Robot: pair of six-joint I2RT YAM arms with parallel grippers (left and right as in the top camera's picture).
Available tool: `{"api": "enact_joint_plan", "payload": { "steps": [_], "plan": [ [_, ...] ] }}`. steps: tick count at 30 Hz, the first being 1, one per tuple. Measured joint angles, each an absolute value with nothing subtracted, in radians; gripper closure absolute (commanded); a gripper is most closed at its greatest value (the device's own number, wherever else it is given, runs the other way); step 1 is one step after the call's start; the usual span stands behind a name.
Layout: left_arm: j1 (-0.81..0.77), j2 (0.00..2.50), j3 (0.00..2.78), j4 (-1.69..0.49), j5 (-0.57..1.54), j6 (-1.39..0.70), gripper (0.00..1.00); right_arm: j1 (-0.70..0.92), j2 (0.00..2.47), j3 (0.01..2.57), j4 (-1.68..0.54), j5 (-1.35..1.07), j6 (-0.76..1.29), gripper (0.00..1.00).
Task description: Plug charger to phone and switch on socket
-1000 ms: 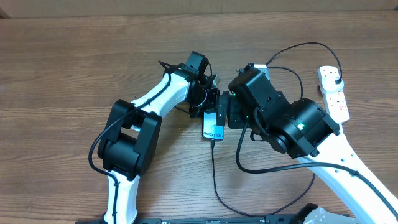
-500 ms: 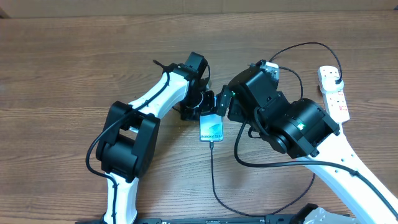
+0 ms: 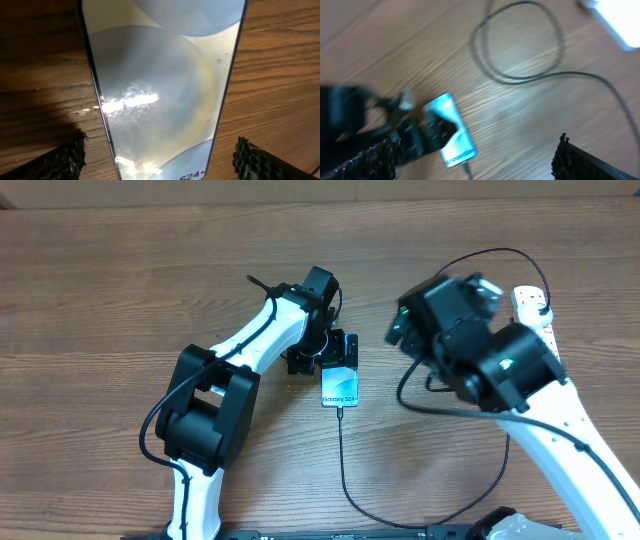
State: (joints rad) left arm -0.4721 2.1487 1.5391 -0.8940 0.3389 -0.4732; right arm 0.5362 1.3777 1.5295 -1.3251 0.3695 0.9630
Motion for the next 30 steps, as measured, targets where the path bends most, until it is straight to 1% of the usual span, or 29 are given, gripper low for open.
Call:
{"api": "enact_joint_plan", "payload": {
  "steps": [4,8,14,18,22,30],
  "plan": [
    [-0.471,2.155,1.561,-0.963,0.244,-0.473,0.00,0.384,1.378,1.530,-1.380,0.362,0.979,0.00],
    [-0.464,2.188,1.612,-1.133,0.108,-0.487,0.00,0.228,1.378,1.529,-1.399,0.339,0.985,0.00],
    [-0.457,2.240,1.711,-1.315,-0.116,-0.526,0.00,0.080,1.378,1.529,-1.399,0.315,0.985,0.00],
    [-0.456,2.221,1.758,-1.334,-0.182,-0.533,0.00,0.015,1.378,1.529,-1.401,0.310,0.984,0.00],
    [-0.456,2.113,1.760,-1.331,-0.220,-0.545,0.00,-0.046,1.378,1.530,-1.413,0.303,0.984,0.00],
    [-0.456,1.722,1.774,-1.319,-0.331,-0.549,0.00,-0.104,1.378,1.529,-1.430,0.292,0.975,0.00]
  ]
}}
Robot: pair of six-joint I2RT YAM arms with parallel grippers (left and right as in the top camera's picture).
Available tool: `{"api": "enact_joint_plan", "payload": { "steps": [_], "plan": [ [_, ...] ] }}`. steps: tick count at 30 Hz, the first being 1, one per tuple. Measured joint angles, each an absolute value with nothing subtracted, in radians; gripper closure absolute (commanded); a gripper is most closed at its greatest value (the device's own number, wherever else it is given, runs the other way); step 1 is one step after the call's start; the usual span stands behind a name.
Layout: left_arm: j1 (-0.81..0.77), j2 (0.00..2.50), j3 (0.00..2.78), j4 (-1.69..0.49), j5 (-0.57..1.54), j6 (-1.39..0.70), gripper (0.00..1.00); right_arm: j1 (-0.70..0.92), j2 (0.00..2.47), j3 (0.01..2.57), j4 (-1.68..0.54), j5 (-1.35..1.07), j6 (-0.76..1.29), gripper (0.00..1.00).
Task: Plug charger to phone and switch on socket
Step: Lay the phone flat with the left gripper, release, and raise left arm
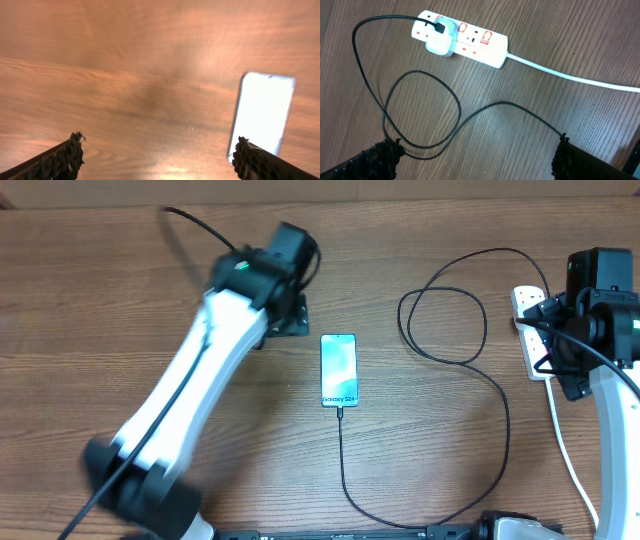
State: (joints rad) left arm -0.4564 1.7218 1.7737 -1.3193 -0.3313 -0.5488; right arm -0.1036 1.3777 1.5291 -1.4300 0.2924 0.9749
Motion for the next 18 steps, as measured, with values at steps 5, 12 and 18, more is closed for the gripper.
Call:
{"api": "enact_joint_plan", "payload": {
  "steps": [5,12,18],
  "plan": [
    [-0.456,1.520,1.780,-1.229,-0.437,-0.548,0.01,-0.104,1.378,1.529,-1.433,0.292,0.957,0.00],
    [-0.418,1.380,1.788,-0.873,-0.541,-0.465,0.00,-0.104,1.378,1.529,-1.478,0.285,0.946,0.00],
    [-0.378,1.391,1.790,-0.599,-0.562,-0.227,0.01,-0.104,1.378,1.529,-1.549,0.284,0.942,0.00]
  ]
}}
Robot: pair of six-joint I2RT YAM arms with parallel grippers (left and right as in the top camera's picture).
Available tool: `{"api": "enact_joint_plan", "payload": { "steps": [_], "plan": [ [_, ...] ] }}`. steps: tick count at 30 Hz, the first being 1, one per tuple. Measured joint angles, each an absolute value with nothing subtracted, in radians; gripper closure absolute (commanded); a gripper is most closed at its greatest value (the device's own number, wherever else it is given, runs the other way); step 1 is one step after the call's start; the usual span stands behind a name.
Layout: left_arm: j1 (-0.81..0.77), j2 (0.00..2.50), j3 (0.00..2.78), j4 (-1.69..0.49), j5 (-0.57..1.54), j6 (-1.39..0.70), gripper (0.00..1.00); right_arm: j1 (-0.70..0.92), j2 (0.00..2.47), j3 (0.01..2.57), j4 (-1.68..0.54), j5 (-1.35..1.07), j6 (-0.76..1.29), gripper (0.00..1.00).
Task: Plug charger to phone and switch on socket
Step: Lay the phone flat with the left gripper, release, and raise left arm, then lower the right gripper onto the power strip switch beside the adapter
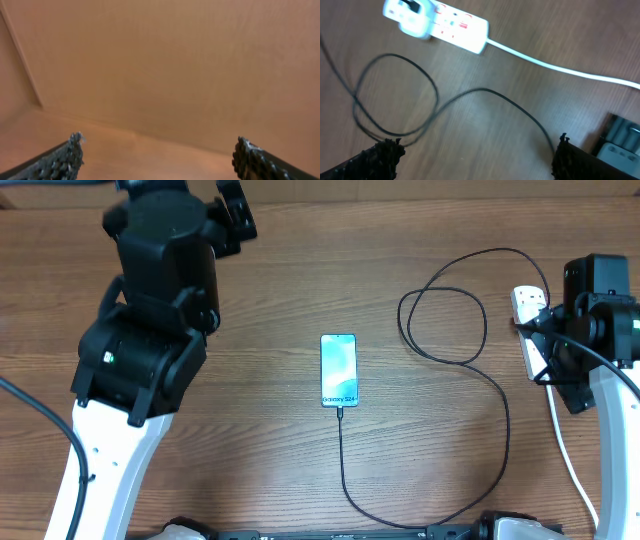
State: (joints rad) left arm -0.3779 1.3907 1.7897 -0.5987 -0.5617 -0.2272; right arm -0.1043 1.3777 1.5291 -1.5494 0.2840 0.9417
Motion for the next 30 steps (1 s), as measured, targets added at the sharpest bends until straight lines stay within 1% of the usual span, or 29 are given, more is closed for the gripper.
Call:
{"api": "enact_joint_plan", "payload": {
  "steps": [5,10,12,16,20,21,23,24,25,26,29,30],
  "plan": [
    [-0.299,1.423,1.790,-0.471,-0.565,-0.027,0.01,-0.104,1.378,1.528,-1.617,0.284,0.942,0.00],
    [-0.210,1.440,1.789,-0.421,-0.566,0.110,0.00,-0.104,1.378,1.528,-1.627,0.284,0.941,0.00],
    [-0.181,1.440,1.789,-0.427,-0.566,0.142,0.00,-0.104,1.378,1.528,-1.621,0.284,0.941,0.00],
    [-0.157,1.422,1.786,-0.508,-0.570,0.175,0.00,-0.110,1.378,1.528,-1.604,0.283,0.939,0.00],
    [-0.157,1.336,1.741,-0.528,-0.546,0.191,0.00,-0.184,1.378,1.528,-1.591,0.274,0.932,0.00],
    [-0.157,1.294,1.716,-0.527,-0.537,0.192,0.00,-0.213,1.378,1.528,-1.578,0.273,0.920,0.04],
    [-0.157,1.201,1.665,-0.526,-0.524,0.195,0.01,-0.283,1.378,1.528,-1.531,0.260,0.873,0.15],
    [-0.157,1.147,1.635,-0.518,-0.519,0.195,0.00,-0.320,1.378,1.528,-1.499,0.246,0.839,0.23],
    [-0.157,1.092,1.603,-0.505,-0.516,0.195,0.01,-0.353,1.382,1.528,-1.476,0.230,0.812,0.34],
    [-0.157,1.023,1.564,-0.485,-0.513,0.195,0.00,-0.386,1.387,1.528,-1.450,0.213,0.781,0.43],
    [-0.157,0.862,1.472,-0.415,-0.509,0.195,0.00,-0.451,1.422,1.529,-1.398,0.159,0.714,0.64],
    [-0.157,0.806,1.442,-0.396,-0.509,0.195,0.00,-0.467,1.447,1.529,-1.382,0.139,0.688,0.68]
  ]
}}
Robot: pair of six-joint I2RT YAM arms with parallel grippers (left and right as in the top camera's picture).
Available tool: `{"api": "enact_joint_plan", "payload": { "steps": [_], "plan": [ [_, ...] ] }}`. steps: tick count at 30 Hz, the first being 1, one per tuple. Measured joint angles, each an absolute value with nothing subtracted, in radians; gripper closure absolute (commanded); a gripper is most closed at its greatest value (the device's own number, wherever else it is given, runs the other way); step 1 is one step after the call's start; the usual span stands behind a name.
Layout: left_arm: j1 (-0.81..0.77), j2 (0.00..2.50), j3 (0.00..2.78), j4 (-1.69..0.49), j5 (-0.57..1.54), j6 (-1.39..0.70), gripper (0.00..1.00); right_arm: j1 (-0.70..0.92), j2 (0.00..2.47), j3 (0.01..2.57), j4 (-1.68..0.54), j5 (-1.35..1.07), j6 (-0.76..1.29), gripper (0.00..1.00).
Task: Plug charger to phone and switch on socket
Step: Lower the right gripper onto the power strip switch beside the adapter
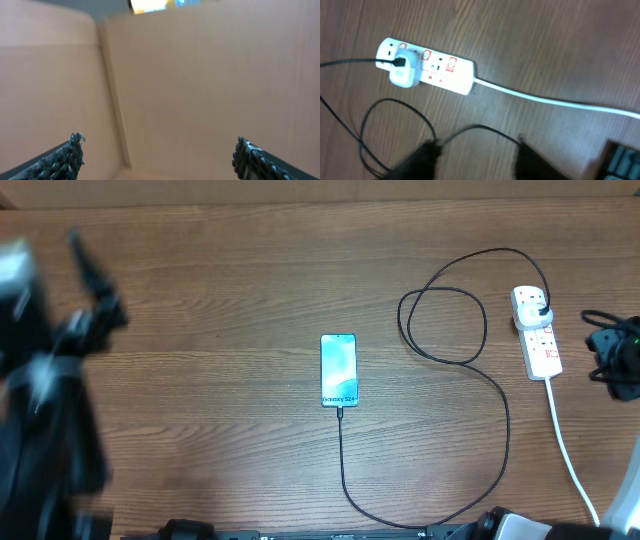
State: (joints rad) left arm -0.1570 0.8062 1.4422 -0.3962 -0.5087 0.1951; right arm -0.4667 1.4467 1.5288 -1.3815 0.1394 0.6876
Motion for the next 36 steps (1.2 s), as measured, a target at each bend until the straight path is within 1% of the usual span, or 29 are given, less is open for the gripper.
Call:
{"api": "enact_joint_plan", "payload": {
  "steps": [1,3,5,6,7,10,18,23,26,31,36],
  "plan": [
    [-0.157,0.760,1.416,-0.376,-0.509,0.195,0.01,-0.474,1.466,1.529,-1.373,0.129,0.673,0.73],
    [-0.157,0.672,1.372,-0.355,-0.509,0.195,0.01,-0.479,1.526,1.529,-1.348,0.109,0.645,0.79],
    [-0.157,0.601,1.337,-0.344,-0.508,0.195,0.01,-0.479,1.597,1.529,-1.322,0.091,0.622,0.87],
    [-0.156,0.577,1.325,-0.342,-0.508,0.195,0.01,-0.478,1.624,1.529,-1.314,0.081,0.607,0.88],
    [-0.154,0.552,1.313,-0.339,-0.508,0.195,0.00,-0.478,1.657,1.529,-1.309,0.068,0.601,0.92],
    [-0.133,0.492,1.283,-0.334,-0.508,0.195,0.00,-0.481,1.748,1.529,-1.281,0.002,0.575,0.96],
    [-0.044,0.447,1.215,-0.289,-0.506,0.195,0.00,-0.504,1.900,1.529,-1.156,-0.167,0.537,0.96],
    [0.079,0.447,1.136,-0.233,-0.466,0.195,0.00,-0.535,1.938,1.547,-1.099,-0.233,0.546,0.96],
    [0.172,0.447,1.101,-0.230,-0.393,0.195,0.01,-0.548,1.973,1.576,-1.079,-0.255,0.551,0.96],
    [0.337,0.447,1.073,-0.229,-0.201,0.195,0.01,-0.550,2.026,1.599,-1.054,-0.278,0.564,0.96],
    [0.461,0.443,1.073,-0.228,-0.047,0.194,0.01,-0.549,2.062,1.599,-1.017,-0.302,0.577,0.96]
  ]
}}
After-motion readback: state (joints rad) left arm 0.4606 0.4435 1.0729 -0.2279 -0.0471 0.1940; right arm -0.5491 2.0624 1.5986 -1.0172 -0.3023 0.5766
